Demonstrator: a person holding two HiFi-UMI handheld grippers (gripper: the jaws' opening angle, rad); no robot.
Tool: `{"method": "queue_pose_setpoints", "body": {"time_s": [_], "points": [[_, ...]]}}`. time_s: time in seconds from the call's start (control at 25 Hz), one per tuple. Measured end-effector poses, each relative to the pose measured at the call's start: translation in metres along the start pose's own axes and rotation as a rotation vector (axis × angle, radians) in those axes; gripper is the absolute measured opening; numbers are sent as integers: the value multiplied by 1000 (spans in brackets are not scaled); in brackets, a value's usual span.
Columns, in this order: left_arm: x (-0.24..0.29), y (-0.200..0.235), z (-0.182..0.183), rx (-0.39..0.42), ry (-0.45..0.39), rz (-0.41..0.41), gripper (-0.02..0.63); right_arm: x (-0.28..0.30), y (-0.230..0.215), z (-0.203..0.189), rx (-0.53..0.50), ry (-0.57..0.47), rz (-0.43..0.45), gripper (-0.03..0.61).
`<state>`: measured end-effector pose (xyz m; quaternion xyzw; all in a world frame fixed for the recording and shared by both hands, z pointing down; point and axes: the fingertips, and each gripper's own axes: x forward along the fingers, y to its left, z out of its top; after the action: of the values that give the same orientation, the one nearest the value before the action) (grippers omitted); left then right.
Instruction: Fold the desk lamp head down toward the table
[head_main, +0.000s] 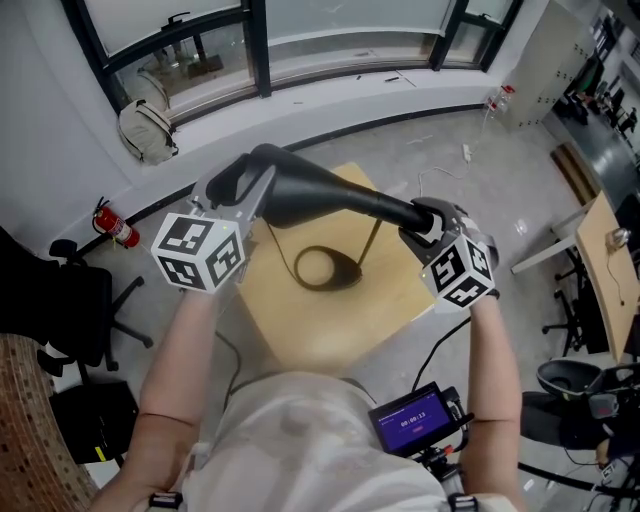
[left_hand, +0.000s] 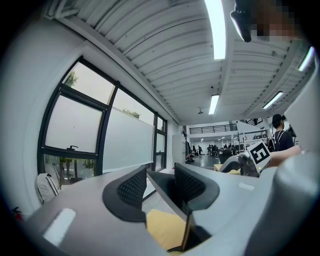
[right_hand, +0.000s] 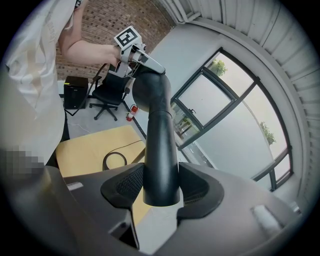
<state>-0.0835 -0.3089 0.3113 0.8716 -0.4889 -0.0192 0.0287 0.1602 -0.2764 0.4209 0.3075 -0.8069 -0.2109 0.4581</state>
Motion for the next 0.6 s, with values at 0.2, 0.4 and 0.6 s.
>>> {"method": "queue_pose_setpoints", "body": {"time_s": [0.2,0.4,0.6], "points": [[0,7,-11,-31,14,-9,178,0,-3,2,-33,23,-7,227],[0,9,-24,-64,27,-13,179,-3,-6,1,-66,41,-13,227],[0,9,-33,-84,36,-25,183,-6,-7,0,-95,60,-22,227]]}}
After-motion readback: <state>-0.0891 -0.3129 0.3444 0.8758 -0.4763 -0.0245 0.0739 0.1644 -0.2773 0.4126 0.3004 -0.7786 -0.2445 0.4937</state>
